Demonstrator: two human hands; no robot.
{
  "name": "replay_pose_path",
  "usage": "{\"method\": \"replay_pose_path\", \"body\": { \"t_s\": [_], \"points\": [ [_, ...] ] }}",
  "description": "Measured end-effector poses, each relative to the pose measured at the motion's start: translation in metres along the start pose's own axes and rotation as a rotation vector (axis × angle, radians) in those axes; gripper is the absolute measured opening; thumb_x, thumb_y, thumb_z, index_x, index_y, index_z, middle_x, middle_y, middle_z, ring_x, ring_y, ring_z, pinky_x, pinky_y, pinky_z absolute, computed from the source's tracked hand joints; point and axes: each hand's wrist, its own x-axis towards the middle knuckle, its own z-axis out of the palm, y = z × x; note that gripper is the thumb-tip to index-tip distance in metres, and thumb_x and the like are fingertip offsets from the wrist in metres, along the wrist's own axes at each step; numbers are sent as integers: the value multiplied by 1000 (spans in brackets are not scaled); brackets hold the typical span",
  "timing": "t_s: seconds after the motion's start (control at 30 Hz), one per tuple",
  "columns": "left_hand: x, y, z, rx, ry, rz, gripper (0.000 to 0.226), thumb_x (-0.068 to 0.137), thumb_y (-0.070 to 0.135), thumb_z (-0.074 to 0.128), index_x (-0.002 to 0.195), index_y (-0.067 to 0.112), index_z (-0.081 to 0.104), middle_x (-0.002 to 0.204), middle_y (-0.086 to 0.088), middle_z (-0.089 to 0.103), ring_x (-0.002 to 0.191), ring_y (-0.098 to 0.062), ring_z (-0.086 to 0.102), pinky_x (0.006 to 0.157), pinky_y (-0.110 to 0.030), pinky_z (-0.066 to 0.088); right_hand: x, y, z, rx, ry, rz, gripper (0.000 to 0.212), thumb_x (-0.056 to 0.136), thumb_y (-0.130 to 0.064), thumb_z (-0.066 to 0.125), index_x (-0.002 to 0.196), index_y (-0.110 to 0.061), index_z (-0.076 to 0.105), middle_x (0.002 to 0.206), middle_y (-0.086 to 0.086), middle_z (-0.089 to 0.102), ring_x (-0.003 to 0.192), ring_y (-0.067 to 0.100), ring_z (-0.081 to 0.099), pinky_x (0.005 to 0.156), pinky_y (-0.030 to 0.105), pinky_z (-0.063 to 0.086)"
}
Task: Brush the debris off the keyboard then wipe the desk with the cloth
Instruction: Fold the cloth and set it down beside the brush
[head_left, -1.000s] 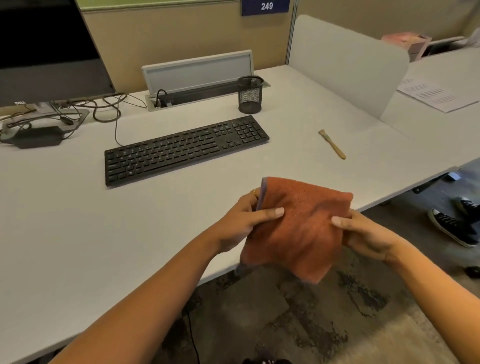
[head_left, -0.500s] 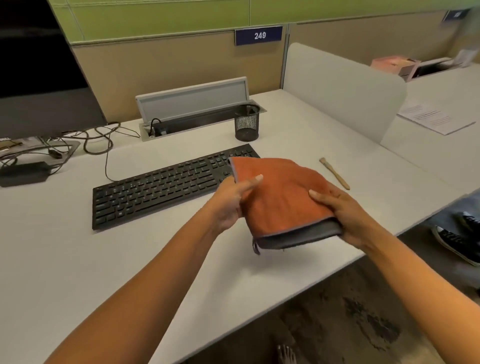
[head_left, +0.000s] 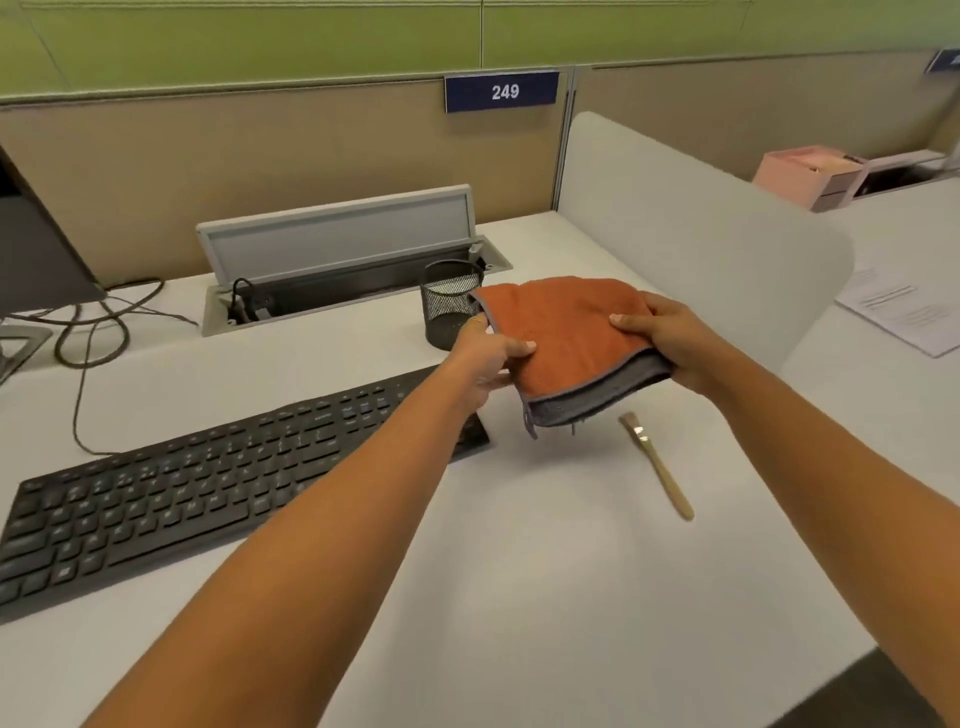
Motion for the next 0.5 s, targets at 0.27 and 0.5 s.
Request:
{"method": "replay_pose_path", "body": {
  "t_s": [0.27,0.5],
  "points": [
    [80,-19,44,299,50,-74,57,89,9,65,139,3,39,114,-10,57,99,-23,58,71,-27,50,96,34,-54,-227,225,99,44,84,-5,65,127,-12,55,119,7,59,102,23,58,89,32,49],
    [99,-57,53,912,106,357,51,92,26,61,138,11,46,144,-7,45,133,-25,41,104,-31,32,112,63,-37,-754,388,-268,32,91,-17,49,120,-12,60,133,7,53,120,25,49,99,33,36]
  ]
}}
